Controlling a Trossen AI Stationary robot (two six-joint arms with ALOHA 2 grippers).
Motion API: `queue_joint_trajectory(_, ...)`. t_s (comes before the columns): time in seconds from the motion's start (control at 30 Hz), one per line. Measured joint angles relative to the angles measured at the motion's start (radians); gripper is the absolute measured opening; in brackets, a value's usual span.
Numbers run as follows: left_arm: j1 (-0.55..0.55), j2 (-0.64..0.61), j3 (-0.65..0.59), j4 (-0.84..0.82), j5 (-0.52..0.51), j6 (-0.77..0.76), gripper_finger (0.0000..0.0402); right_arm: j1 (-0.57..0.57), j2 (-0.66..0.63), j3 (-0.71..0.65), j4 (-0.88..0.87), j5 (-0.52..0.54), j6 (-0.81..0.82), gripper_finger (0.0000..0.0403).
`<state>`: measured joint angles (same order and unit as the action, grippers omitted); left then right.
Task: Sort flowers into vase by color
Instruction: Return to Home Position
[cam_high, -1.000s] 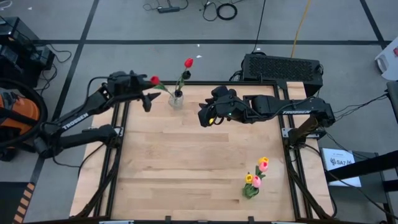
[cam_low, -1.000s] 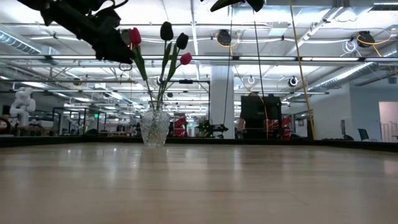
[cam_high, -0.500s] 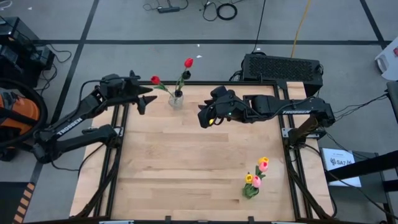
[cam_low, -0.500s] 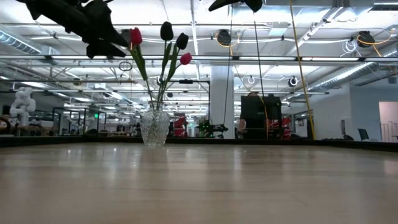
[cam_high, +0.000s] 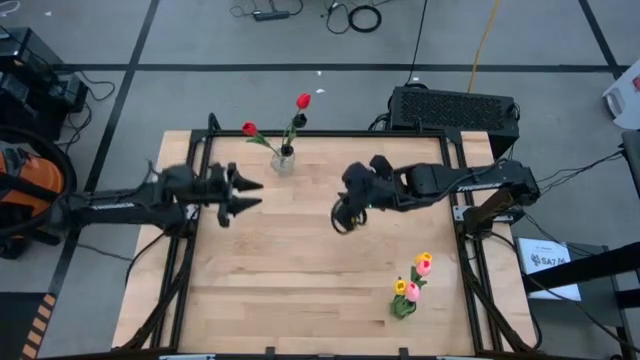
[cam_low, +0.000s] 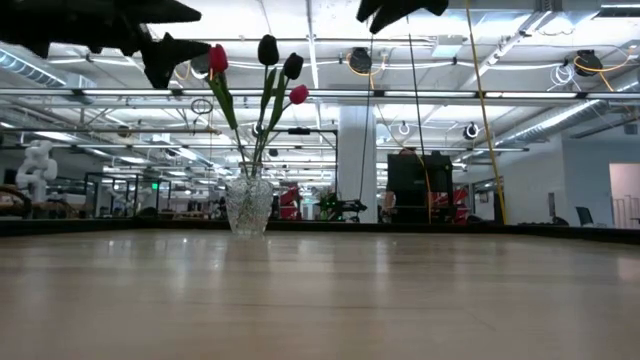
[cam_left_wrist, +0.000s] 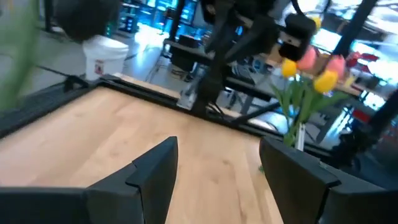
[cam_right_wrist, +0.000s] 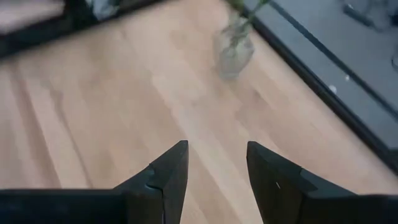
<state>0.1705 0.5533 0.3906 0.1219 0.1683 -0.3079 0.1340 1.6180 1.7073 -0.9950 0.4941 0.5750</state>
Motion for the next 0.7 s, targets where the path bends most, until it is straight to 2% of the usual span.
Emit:
queue_joint_trajectory(0.13, -0.163, 0.014, -0.079, 0.104, -0.137, 0.057, 0.0234, 0.034, -0.009, -0.061, -0.008, -0.084, -0.111, 0.0155)
queue_joint_trajectory(0.2, -0.221, 0.014, -0.087, 0.142, -0.163, 0.100, 0.0234, 0.040, -0.024, -0.134, 0.018, -0.147, -0.118, 0.0155)
queue_joint_trajectory(0.33, -0.306, 0.000, -0.117, 0.127, -0.166, 0.205, 0.0234, 0.039, -0.093, -0.361, 0.230, -0.169, -0.117, 0.0155)
queue_joint_trajectory(0.5, -0.356, -0.069, -0.154, 0.123, -0.112, 0.254, 0.0234, 0.039, -0.220, -0.656, 0.622, -0.294, -0.119, 0.0155)
queue_joint_trajectory(0.6, -0.362, -0.137, -0.176, 0.124, -0.069, 0.275, 0.0234, 0.038, -0.311, -0.780, 0.749, -0.297, -0.123, 0.0155)
queue_joint_trajectory(0.7, -0.360, -0.227, -0.217, 0.124, -0.084, 0.282, 0.0234, 0.037, -0.403, -0.858, 0.802, -0.281, -0.140, 0.0155)
